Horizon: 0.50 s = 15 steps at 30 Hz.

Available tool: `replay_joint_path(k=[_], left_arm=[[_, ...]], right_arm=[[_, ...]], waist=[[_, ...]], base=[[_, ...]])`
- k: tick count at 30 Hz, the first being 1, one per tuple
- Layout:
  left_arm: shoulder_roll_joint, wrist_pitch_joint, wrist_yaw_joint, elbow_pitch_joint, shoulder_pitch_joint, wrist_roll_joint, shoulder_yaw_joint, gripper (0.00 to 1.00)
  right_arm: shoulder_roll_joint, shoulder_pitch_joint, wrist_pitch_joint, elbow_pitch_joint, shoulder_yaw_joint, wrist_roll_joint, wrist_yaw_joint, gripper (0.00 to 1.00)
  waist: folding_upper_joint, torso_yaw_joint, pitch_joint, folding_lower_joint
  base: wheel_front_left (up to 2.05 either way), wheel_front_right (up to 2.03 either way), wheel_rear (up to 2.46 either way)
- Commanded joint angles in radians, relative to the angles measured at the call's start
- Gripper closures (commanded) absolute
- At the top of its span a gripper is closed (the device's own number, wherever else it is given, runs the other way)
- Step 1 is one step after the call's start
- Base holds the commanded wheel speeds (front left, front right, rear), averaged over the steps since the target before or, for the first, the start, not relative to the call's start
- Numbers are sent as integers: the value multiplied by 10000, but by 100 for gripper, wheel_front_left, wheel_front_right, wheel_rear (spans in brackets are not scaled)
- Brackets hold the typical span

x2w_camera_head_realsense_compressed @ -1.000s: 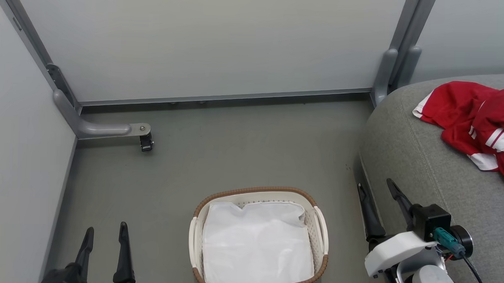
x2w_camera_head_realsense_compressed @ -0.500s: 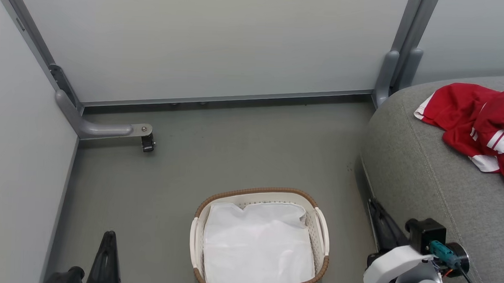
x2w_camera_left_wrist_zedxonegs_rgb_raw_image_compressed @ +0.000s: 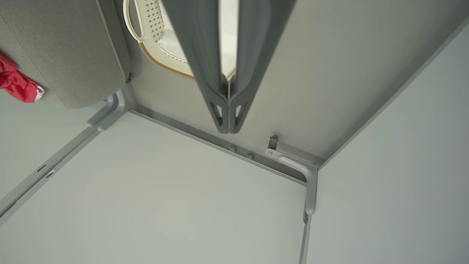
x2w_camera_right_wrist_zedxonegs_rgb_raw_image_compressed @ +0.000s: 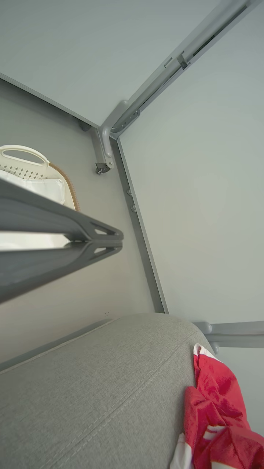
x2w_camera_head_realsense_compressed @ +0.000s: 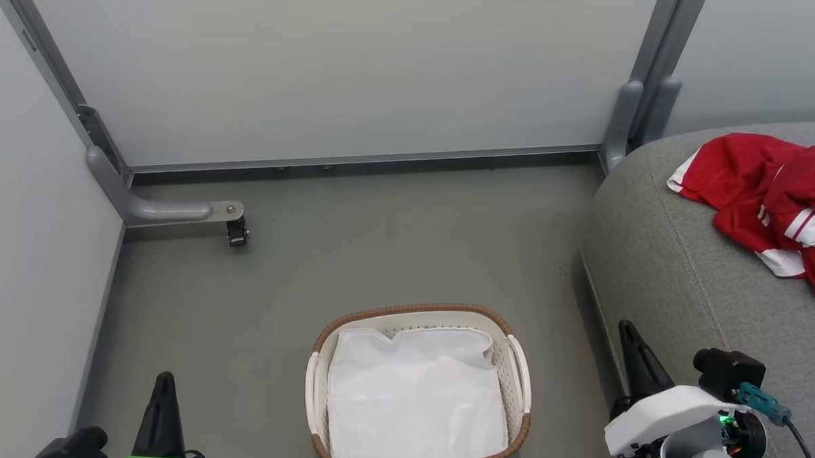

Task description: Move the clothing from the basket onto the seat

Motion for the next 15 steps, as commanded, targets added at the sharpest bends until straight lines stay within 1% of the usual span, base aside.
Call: replay_joint_path(k=[1, 15], left_arm=[[28, 84, -50, -111, -323, -404, 68, 100], [32, 662, -110, -41, -711, -2452, 241, 100]], right_arm=[[-34, -138, 84, -223, -98, 416, -2, 100], [-49, -114, 667, -411, -448, 2621, -3, 100]], waist=[[0, -4, 1, 0], [0, -47, 7, 0]], base=[[0, 0, 0], [0, 0, 0]])
